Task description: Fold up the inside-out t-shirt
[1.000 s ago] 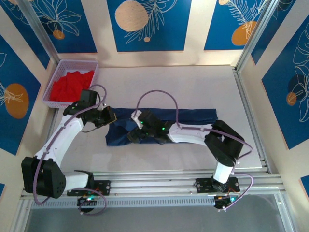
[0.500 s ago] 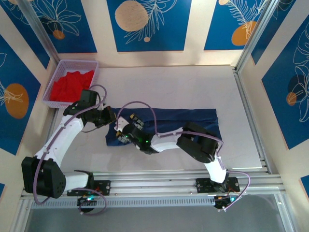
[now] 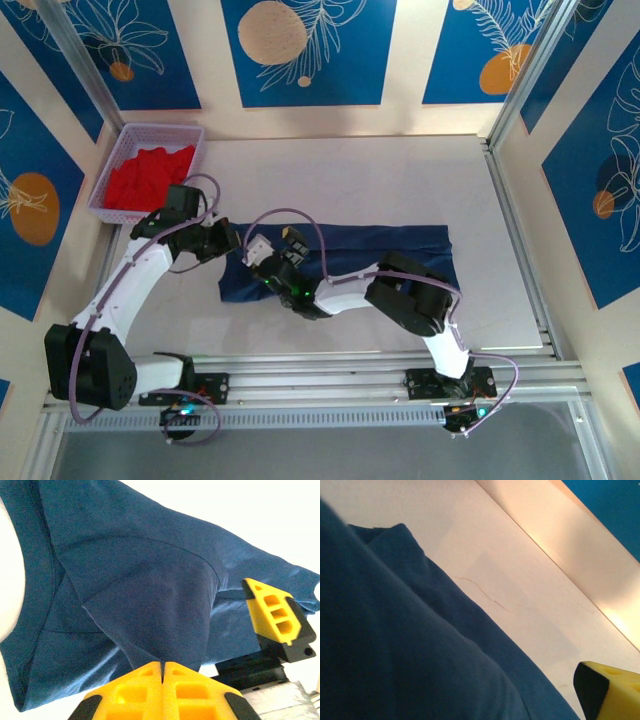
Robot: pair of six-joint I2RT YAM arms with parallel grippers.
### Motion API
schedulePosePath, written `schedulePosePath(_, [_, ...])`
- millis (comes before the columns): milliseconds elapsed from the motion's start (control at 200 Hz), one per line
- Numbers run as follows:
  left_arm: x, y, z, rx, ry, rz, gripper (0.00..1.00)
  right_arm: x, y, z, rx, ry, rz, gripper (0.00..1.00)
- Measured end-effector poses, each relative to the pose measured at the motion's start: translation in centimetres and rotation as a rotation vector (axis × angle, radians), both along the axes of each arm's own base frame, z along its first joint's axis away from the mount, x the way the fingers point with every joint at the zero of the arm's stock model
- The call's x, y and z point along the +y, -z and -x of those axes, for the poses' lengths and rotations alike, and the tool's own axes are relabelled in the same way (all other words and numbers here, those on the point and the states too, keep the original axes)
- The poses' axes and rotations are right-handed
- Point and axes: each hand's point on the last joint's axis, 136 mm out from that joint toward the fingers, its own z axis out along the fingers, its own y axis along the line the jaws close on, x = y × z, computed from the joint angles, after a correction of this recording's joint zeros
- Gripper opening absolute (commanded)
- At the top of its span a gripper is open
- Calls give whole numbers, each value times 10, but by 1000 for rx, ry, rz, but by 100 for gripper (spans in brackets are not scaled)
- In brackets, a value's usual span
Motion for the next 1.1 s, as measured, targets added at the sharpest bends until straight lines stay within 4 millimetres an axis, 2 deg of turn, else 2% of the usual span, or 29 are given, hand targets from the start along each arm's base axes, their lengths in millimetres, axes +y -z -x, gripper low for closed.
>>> schedulePosePath(250, [0, 2, 1, 4, 1, -1, 0, -15, -19, 9, -9, -9, -15, 83])
schedulePosePath(430, [1, 13, 7, 33, 0, -6, 0, -18, -22, 20, 29, -51, -7, 75])
schedulePosePath(650, [2, 30, 19, 81, 4, -8, 0, -23, -8, 41, 114, -106, 36, 67])
schedulePosePath(795, [-1, 46, 33, 123, 15, -2, 0, -34, 6, 50, 173, -112, 76, 61])
schedulePosePath(1100, [-18, 74, 53, 190, 46, 26, 0, -52, 28, 63, 260, -108, 146, 40])
